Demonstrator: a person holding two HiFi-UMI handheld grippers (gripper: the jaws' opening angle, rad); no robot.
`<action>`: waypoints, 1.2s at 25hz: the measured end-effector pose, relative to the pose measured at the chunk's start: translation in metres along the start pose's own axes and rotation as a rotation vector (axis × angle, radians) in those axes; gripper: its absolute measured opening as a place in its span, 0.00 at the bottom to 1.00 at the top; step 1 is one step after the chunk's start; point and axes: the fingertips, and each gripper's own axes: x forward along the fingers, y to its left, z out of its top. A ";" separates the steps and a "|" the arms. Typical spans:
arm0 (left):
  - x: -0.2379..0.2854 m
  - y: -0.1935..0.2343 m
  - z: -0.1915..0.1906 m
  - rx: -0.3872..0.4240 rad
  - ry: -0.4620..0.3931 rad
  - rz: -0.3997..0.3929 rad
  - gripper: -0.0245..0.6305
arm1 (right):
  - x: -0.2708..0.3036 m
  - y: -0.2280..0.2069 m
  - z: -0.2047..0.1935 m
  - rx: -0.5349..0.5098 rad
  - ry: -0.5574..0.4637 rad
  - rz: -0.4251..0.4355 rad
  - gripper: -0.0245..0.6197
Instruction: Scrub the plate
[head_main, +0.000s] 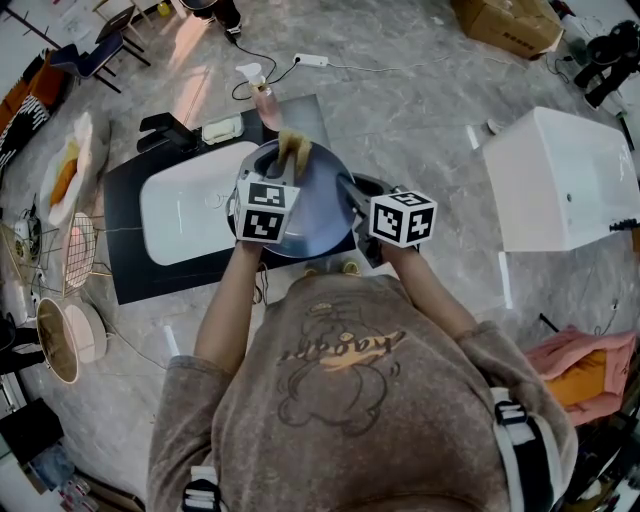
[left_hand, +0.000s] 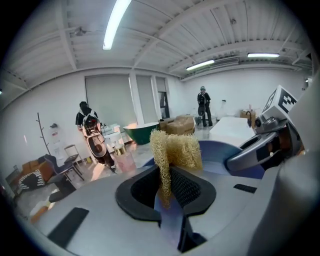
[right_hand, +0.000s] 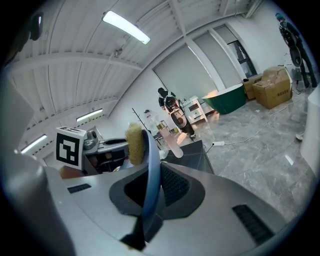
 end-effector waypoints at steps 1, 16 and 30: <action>0.000 0.003 -0.001 0.012 0.006 0.012 0.14 | -0.001 -0.001 0.001 0.002 -0.004 -0.003 0.08; 0.001 0.029 -0.054 0.203 0.201 0.104 0.13 | -0.016 -0.018 0.016 0.015 -0.101 -0.102 0.09; -0.006 -0.010 -0.089 0.220 0.273 -0.005 0.13 | -0.031 -0.038 0.042 0.081 -0.246 -0.202 0.09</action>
